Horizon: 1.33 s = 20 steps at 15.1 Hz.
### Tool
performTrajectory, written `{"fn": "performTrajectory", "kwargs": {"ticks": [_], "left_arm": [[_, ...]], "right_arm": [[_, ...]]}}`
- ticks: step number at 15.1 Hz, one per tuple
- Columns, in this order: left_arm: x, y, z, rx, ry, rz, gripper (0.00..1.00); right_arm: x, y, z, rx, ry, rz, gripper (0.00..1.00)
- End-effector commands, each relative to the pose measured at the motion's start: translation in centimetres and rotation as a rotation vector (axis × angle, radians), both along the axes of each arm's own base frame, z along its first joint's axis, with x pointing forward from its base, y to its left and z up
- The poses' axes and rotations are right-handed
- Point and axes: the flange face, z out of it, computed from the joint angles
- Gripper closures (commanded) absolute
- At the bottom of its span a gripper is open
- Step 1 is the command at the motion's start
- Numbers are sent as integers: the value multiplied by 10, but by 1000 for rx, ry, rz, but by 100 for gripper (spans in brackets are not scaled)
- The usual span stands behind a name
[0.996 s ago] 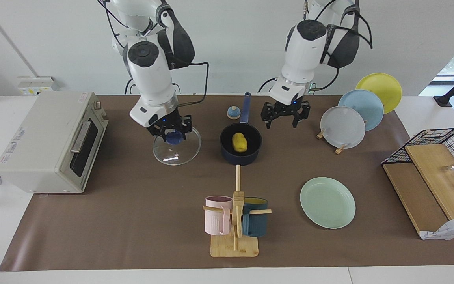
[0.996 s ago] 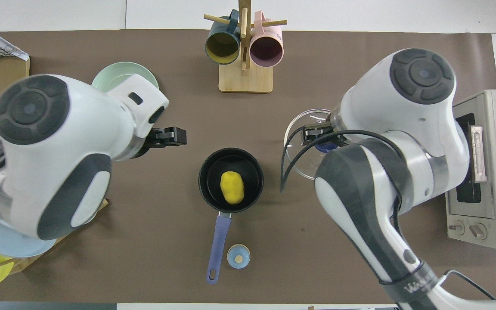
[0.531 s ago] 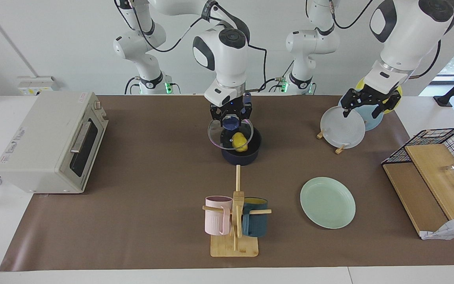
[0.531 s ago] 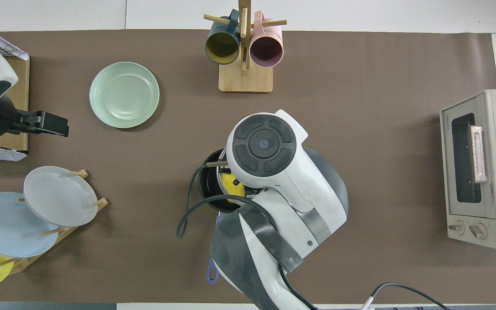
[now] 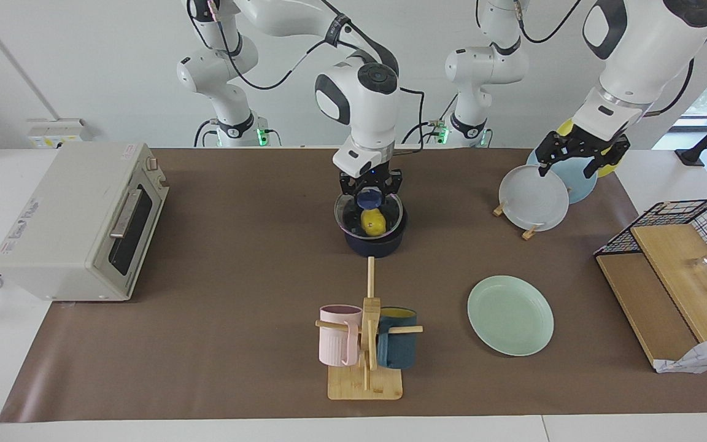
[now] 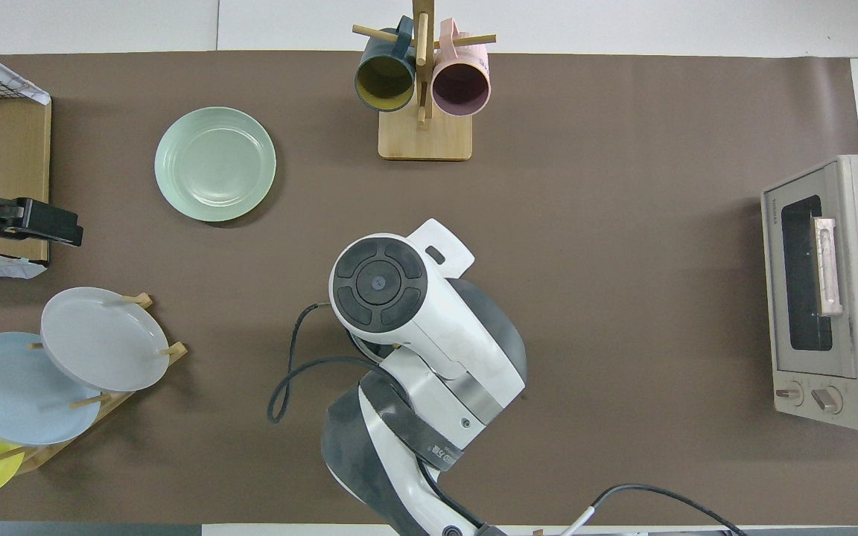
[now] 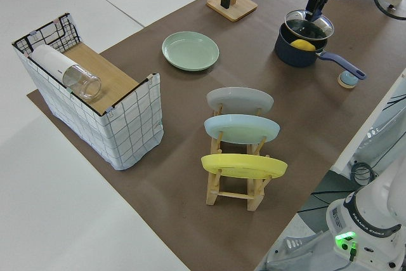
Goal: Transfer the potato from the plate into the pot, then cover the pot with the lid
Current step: 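Lower the glass lid onto the saucepan with the right gripper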
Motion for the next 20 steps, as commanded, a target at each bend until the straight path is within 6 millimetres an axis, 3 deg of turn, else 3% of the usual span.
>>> {"fn": "performTrajectory", "kwargs": {"ticks": [1,5,8,12,20], "left_arm": [[-7,2,11,17,35,-1,0],[-19,-2,4,28,53,5,0],[-17,-6,7,26,36,-1,0],[-13,-3,24,21,-5,-4,0],[-20,-5,21,25,30,-4,0]], "right_arm": [[6,4,-5,-17,-34,-9,100],[6,10,-11,-17,-34,-3,100],[7,11,-15,-13,-38,-4,100],[8,13,-19,-7,-44,-13,100],[8,13,-21,-8,-40,-15,100]]}}
